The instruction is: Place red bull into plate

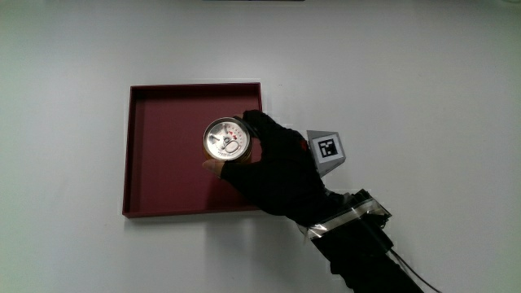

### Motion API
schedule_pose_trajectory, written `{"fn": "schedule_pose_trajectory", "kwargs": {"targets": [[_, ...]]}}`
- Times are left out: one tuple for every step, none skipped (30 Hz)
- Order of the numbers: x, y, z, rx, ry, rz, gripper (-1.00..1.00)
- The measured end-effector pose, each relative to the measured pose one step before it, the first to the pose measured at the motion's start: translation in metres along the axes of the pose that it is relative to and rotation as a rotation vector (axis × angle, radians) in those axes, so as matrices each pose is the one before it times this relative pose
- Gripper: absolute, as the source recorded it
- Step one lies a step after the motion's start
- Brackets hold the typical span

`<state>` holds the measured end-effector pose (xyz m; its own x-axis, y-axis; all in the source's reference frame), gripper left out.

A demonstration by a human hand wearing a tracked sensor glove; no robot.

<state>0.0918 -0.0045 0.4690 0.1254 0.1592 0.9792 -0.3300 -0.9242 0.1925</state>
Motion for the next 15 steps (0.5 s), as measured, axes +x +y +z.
{"fn": "schedule_pose_trajectory", "kwargs": {"targets": [[0.00155,-0.00026,-0.00239,-0.00701,-0.01332,-0.03129,0.00],[0.00167,0.00044,-0.00224,-0.01178,-0.00402,-0.01476,0.00],[0.00329,0.00119,-0.00261,-0.00290,0.00434,0.00734,0.00],[0.00389,0.00061,-0.00197,-0.00549,-0.01535,-0.01519,0.00],[0.00161,0.00046,-0.00200,-0.01026,0.00765,-0.02208,0.00],[0.00386,0.00114,-0.00143,-0.00189,-0.00208,-0.00796,0.00],[0.00318,0.00070,-0.00118,-0.00394,0.00703,-0.02103,0.00],[0.00520,0.00153,-0.00064,-0.00576,-0.00142,-0.01448,0.00],[0.00386,0.00068,-0.00087,0.00320,0.02367,-0.01106,0.00],[0.00234,0.00080,-0.00029,-0.00051,-0.00656,-0.01394,0.00],[0.00321,0.00126,-0.00035,-0.00180,-0.00368,-0.00556,0.00],[0.00406,0.00156,-0.00068,0.00149,0.00505,0.00639,0.00],[0.00130,0.00026,-0.00083,-0.00203,0.00199,-0.00611,0.00],[0.00309,0.00080,-0.00024,-0.00023,-0.02007,-0.00746,0.00],[0.00114,0.00012,-0.00108,0.00226,0.01326,-0.00398,0.00]]}}
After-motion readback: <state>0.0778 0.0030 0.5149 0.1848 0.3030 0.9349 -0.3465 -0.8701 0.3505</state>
